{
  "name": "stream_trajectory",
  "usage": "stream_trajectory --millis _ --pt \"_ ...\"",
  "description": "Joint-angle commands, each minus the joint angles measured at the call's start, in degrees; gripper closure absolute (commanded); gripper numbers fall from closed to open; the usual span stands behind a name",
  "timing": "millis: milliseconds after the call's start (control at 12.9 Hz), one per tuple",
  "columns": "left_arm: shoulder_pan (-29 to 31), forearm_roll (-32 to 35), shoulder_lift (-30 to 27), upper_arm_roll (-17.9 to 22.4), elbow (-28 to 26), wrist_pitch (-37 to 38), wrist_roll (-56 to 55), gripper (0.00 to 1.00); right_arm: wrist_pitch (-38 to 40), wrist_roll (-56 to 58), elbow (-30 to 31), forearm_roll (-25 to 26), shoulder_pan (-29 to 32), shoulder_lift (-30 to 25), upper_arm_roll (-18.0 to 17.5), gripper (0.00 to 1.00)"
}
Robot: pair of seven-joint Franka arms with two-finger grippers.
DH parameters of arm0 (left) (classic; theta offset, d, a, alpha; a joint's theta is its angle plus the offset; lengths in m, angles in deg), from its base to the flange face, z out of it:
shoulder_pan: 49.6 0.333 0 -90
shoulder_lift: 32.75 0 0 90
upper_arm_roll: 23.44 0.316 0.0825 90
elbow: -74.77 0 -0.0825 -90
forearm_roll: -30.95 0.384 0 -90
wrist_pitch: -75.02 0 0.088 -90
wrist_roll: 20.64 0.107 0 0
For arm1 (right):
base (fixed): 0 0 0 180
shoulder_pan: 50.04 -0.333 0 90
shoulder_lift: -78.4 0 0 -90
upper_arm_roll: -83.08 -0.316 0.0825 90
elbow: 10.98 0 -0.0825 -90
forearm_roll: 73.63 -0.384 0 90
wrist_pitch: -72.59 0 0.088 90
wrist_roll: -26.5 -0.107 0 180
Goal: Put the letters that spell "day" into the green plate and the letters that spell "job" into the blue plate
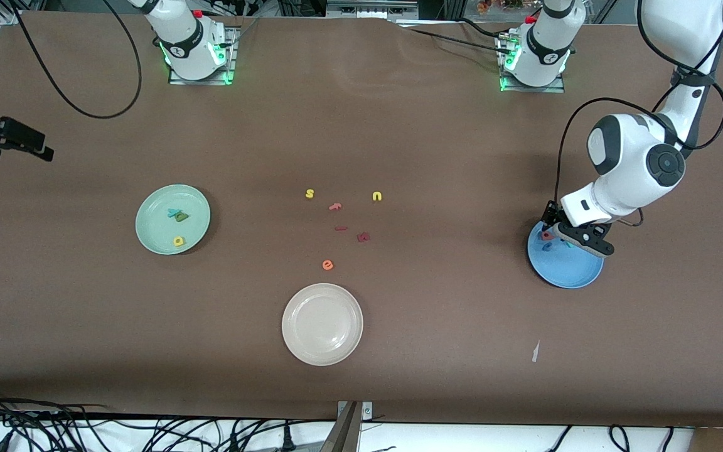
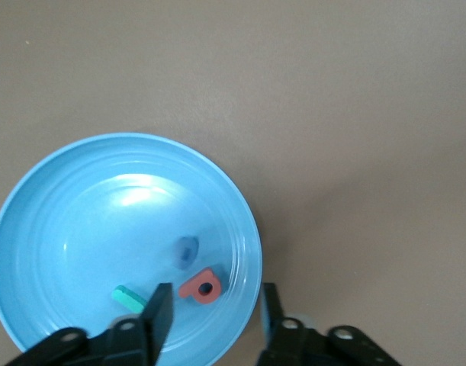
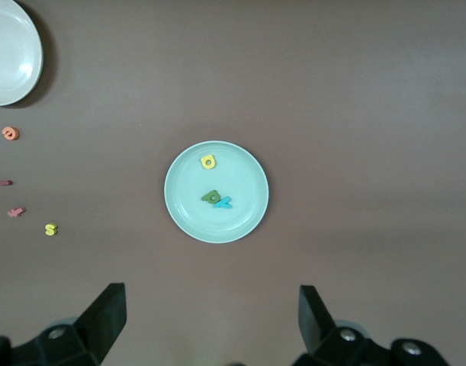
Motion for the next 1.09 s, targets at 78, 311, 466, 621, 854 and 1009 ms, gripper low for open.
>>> stream_trajectory --millis 78,311,466,621,854,1009 --pt "2.42 -0.81 -3.9 -0.4 -3.48 -0.28 1.27 0.0 -3.09 -1.51 5.31 3.93 -0.81 -4.2 -1.45 0.0" --pt "5.51 -0.81 -12.87 -0.4 -7.45 3.94 1.1 0.0 -3.0 -1.34 4.87 4.11 -1.51 -3.85 -1.45 0.0" --pt "5.42 -0.81 -16.74 -0.49 -7.45 4.21 1.19 0.0 -3.0 -1.34 4.52 4.11 -1.78 -3.15 -1.36 0.0" --pt "5.33 -0.81 -19.91 -0.49 -7.1 7.88 0.92 0.0 -3.09 -1.43 4.34 4.02 -1.78 -2.44 -1.36 0.0" --pt "5.68 5.04 -26.23 -0.32 -3.26 17.78 -1.7 0.0 -3.0 -1.43 3.99 3.67 -1.87 -2.44 -1.53 0.0" --pt "5.68 10.06 -26.52 -0.49 7.17 31.91 -7.84 0.0 -3.0 -1.43 3.99 3.58 -1.87 -2.44 -1.53 0.0"
